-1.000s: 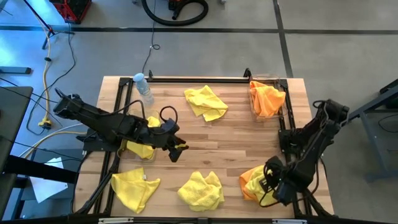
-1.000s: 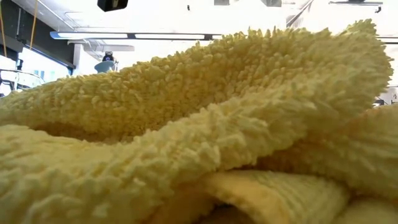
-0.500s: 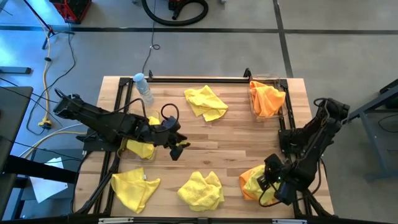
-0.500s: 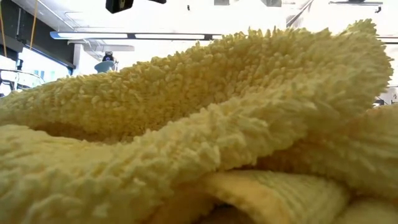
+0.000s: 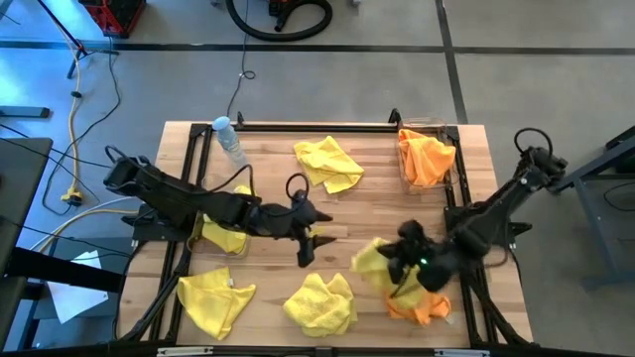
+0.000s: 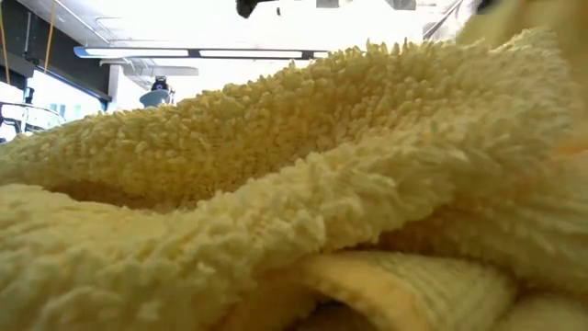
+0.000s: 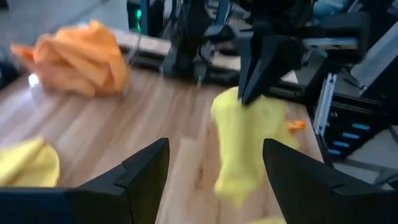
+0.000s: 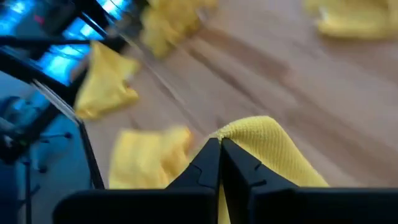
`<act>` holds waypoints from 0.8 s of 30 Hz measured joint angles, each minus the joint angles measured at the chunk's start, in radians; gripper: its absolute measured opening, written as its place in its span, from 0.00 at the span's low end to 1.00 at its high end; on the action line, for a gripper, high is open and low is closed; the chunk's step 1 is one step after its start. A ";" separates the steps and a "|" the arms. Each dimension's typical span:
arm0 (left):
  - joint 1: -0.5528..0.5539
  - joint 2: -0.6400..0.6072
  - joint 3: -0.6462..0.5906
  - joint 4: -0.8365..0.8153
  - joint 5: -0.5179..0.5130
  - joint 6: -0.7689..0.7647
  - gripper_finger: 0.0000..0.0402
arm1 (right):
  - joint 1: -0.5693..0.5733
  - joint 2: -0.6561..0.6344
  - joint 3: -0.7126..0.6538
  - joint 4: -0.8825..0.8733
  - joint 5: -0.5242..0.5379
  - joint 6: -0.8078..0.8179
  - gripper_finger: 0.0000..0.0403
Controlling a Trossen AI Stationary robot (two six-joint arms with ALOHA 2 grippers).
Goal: Sort microfiber towel by color & place in baskets
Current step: Put the yellow microfiber cloth into the left transparent bin
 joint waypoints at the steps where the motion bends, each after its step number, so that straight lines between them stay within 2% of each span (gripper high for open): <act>1: 0.004 0.006 0.000 0.023 0.003 0.023 0.62 | -0.036 0.000 0.000 0.069 -0.001 -0.084 0.00; 6: 0.035 0.014 0.000 0.041 0.031 0.110 0.62 | -0.183 0.000 0.000 0.386 -0.023 -0.452 0.00; 9: 0.061 0.014 0.000 0.043 0.035 0.175 0.62 | -0.253 0.000 0.000 0.540 -0.080 -0.608 0.00; 14: 0.121 0.013 0.004 0.044 0.094 0.271 0.62 | -0.343 0.000 0.000 0.655 -0.148 -0.722 0.00; 19: 0.193 0.013 0.004 0.039 0.078 0.314 0.58 | -0.386 0.000 0.000 0.685 -0.169 -0.757 0.00; 21: 0.224 0.013 0.004 0.039 0.119 0.318 0.52 | -0.398 0.000 0.000 0.684 -0.163 -0.757 0.00; 24: 0.262 0.013 0.004 0.034 0.213 0.318 0.37 | -0.412 0.000 0.000 0.684 -0.143 -0.755 0.00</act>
